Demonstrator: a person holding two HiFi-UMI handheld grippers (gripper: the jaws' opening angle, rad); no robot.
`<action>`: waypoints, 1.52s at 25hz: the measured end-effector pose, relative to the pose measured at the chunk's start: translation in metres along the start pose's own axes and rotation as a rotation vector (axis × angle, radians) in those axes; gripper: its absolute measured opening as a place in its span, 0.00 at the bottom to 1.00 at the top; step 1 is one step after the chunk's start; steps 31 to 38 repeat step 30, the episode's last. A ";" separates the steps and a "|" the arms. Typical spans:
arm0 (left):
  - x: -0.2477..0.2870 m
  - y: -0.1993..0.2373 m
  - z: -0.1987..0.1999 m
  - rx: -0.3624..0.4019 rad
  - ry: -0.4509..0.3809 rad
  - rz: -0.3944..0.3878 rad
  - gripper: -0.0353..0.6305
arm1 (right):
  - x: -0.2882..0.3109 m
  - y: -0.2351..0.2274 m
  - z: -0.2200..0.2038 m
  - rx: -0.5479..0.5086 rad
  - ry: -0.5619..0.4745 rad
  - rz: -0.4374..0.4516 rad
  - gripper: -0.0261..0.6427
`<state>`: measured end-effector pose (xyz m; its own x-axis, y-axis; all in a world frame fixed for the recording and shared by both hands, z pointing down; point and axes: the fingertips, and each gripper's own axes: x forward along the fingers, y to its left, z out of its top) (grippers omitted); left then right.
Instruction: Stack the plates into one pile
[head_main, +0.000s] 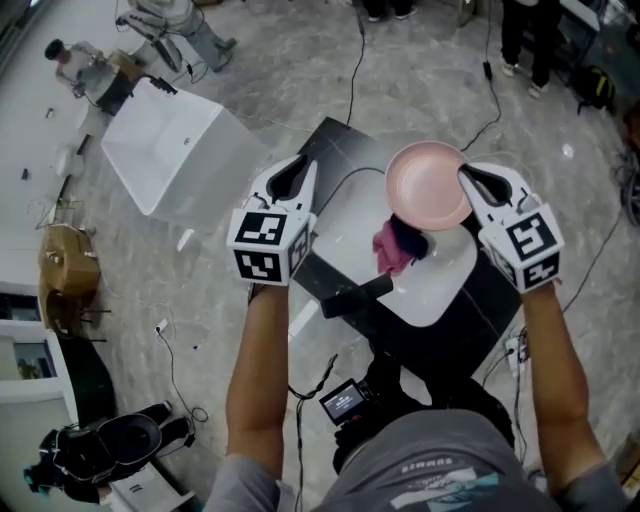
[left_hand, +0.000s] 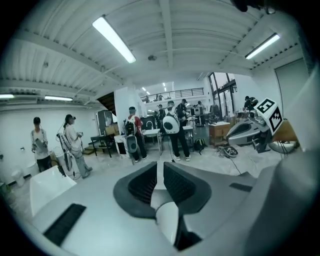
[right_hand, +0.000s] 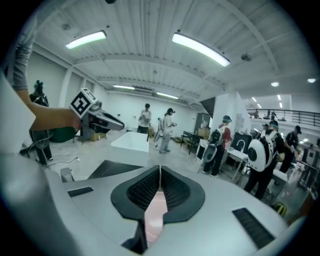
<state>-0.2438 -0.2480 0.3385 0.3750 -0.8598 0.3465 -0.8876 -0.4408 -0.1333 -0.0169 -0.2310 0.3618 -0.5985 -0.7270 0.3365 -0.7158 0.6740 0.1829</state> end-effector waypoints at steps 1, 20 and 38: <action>-0.015 -0.002 0.011 0.012 -0.029 0.008 0.12 | -0.010 0.011 0.010 -0.030 -0.015 0.028 0.09; -0.227 -0.105 0.060 0.057 -0.214 0.114 0.09 | -0.162 0.102 0.060 -0.301 -0.080 0.218 0.08; -0.257 -0.140 0.057 -0.001 -0.242 0.140 0.09 | -0.205 0.105 0.042 -0.270 -0.072 0.219 0.08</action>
